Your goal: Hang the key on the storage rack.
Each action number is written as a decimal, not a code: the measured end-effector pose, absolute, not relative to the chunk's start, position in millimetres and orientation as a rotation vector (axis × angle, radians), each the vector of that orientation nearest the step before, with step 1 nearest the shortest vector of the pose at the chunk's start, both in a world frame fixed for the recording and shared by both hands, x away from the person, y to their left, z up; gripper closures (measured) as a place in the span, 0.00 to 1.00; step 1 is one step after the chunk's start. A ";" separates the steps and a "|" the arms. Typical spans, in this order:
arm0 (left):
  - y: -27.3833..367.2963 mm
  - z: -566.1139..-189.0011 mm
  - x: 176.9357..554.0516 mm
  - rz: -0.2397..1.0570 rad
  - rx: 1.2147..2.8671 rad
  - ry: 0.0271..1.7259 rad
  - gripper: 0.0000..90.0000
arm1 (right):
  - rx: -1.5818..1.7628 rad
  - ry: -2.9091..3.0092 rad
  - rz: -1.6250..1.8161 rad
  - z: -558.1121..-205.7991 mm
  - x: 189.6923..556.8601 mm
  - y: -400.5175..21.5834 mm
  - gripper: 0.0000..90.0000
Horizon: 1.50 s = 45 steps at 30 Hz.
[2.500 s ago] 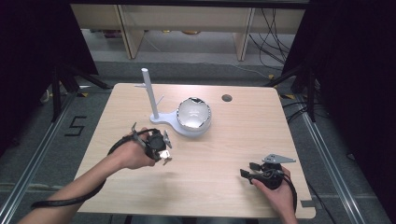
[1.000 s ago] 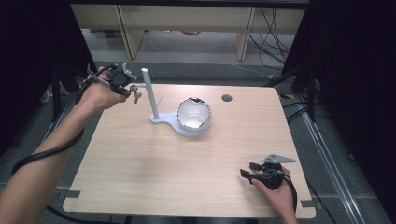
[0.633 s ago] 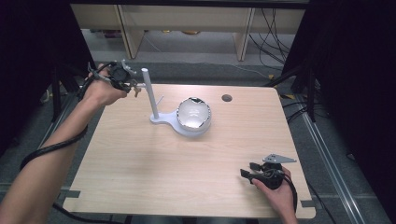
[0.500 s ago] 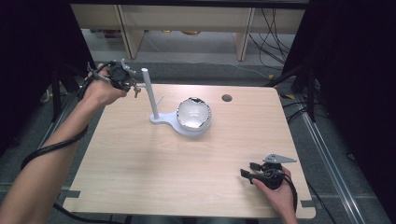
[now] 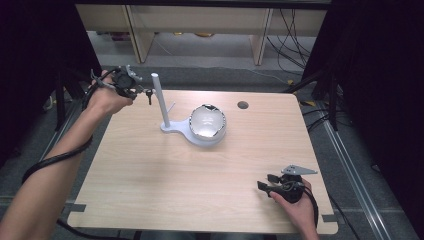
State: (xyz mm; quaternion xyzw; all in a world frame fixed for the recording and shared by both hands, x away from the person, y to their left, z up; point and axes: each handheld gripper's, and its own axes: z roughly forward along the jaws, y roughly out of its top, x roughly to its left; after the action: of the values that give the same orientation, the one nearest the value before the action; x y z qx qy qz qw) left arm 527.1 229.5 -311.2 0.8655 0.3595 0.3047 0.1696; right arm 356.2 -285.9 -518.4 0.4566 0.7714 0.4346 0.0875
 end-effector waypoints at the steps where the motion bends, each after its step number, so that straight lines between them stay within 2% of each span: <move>1: 229.7 -312.1 526.3 0.867 2.454 1.022 0.93 | 1.360 2.297 1.294 -518.4 356.2 -285.8 0.46; 18: 226.6 -317.5 517.9 0.911 2.486 0.989 0.92 | 1.344 2.292 1.309 -519.1 355.9 -284.5 0.46; 27: 222.7 -322.2 516.0 0.886 2.532 0.961 0.92 | 1.359 2.289 1.313 -519.0 355.3 -283.9 0.46; 40: 221.0 -329.8 517.4 0.880 2.478 0.972 0.91 | 1.361 2.287 1.318 -519.1 355.2 -283.8 0.46; 45: 224.0 -328.0 513.9 0.872 2.479 0.963 0.88 | 1.365 2.287 1.317 -519.0 354.9 -283.6 0.46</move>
State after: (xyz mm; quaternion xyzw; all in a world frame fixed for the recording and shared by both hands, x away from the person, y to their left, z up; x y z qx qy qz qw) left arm 513.9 224.0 -328.0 0.8727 0.3390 0.3070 0.1708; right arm 354.9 -283.6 -519.0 0.4577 0.7669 0.4417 0.0851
